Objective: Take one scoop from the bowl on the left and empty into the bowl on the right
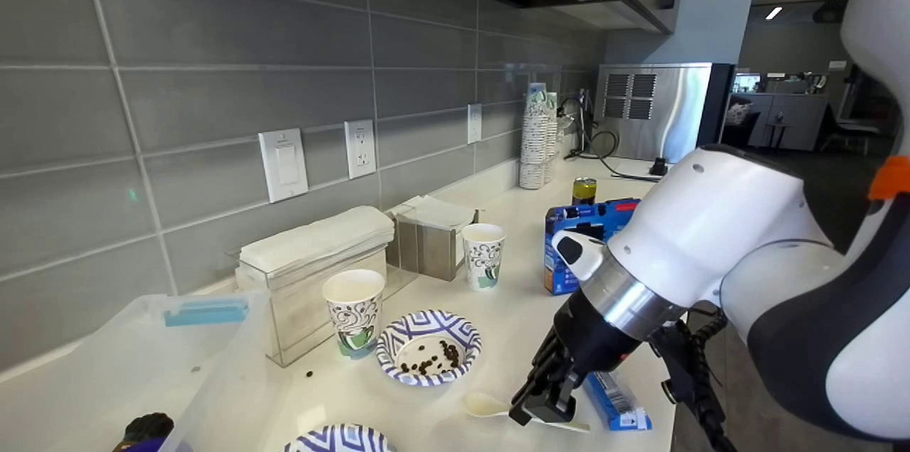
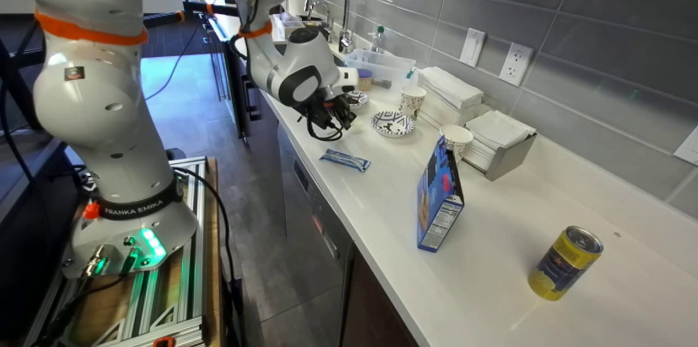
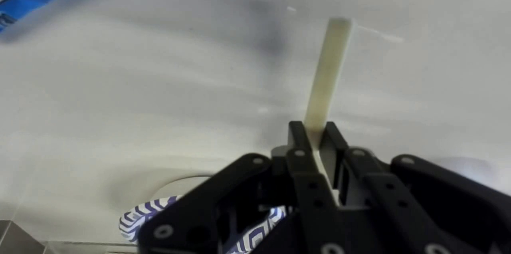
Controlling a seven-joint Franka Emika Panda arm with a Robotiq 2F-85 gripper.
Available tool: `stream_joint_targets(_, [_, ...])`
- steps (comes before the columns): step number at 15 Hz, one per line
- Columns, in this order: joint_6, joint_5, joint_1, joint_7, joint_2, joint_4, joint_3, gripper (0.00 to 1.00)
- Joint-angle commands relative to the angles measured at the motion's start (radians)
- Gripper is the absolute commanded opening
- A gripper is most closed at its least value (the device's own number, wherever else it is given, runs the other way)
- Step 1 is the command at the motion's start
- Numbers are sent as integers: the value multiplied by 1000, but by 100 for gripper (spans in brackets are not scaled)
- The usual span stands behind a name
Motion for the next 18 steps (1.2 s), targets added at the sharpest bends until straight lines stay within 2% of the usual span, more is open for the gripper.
stream_joint_targets(1, [-251, -2, -9, 22, -193, -43, 13, 3])
stream_joint_targets(3, [-349, 36, -58, -9, -236, -15, 91, 3])
stream_joint_targets(5, [-402, 169, -48, -132, -240, 30, 137, 3])
stream_joint_targets(6, [-438, 183, -39, -162, -257, 47, 124, 3])
stream_joint_targets(10, [-572, 409, -4, -479, -217, 191, 157, 3])
stream_joint_targets(11, [-516, 310, -14, -350, -246, 123, 148, 14])
stream_joint_targets(13, [-551, 370, -5, -428, -238, 171, 157, 14])
stream_joint_targets(15, [-554, 377, -5, -443, -232, 181, 157, 14])
stream_joint_targets(16, [-554, 373, 20, -438, -228, 183, 132, 3])
stream_joint_targets(17, [-560, 464, 0, -512, -202, 214, 166, 3])
stream_joint_targets(18, [-568, 479, -2, -543, -179, 242, 166, 3])
